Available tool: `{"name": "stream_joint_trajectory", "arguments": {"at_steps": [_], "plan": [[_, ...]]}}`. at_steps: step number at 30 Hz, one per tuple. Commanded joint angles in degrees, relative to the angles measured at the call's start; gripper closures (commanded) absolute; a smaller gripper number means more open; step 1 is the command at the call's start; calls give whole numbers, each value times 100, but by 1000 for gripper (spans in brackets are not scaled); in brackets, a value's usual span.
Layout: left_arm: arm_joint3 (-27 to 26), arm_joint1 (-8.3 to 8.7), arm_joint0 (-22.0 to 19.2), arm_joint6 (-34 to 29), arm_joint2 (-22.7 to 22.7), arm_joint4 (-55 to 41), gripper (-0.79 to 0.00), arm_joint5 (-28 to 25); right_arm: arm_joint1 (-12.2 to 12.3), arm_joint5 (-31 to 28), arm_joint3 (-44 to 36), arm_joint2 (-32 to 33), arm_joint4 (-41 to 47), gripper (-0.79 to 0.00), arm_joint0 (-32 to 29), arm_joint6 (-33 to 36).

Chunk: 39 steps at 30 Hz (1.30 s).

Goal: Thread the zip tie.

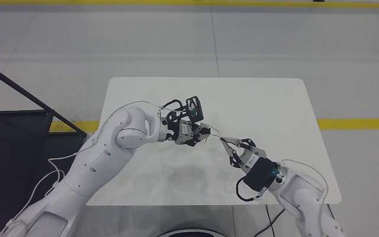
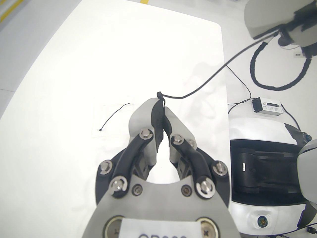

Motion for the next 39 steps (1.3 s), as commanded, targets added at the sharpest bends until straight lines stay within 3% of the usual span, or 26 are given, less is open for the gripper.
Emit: {"name": "stream_joint_trajectory", "arguments": {"at_steps": [1,16,39], "plan": [[0,0,0,0,0,0,0,0,0,39,1,10,9,0,-16,-23],[0,0,0,0,0,0,0,0,-7,131,-9,-65,-87,0,2,43],[0,0,0,0,0,0,0,0,-70,870,38,-249,-278,0,-16,-131]]}}
